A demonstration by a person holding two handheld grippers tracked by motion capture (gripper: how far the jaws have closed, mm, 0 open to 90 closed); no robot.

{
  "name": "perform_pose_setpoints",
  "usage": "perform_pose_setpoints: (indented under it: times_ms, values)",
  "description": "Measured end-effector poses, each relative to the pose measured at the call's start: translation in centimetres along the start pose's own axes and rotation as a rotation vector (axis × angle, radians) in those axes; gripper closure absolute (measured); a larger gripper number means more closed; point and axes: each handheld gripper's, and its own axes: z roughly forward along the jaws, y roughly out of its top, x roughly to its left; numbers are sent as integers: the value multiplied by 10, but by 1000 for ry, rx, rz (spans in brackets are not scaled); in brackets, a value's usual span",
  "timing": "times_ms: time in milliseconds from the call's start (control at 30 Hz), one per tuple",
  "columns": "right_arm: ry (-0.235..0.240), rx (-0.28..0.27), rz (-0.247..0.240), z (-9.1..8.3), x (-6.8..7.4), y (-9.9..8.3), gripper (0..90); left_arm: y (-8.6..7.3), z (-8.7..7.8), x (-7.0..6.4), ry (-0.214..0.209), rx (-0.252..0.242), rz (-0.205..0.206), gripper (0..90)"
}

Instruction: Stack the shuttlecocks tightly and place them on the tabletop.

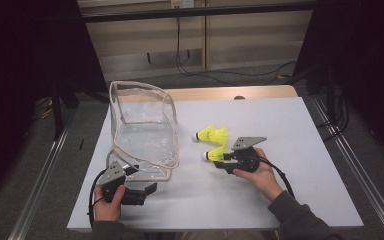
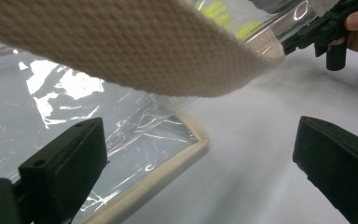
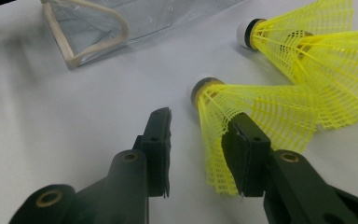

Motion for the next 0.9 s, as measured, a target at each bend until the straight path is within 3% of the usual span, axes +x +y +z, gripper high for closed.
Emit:
perform_pose_setpoints:
  times_ms: [533,900]
  values:
    - [-16,24,2,13,3,6,683,0,-1,0,4,4,4,27]
    - [-14,45,-3,17,2,6,789,-1,-2,0,3,4,7,27]
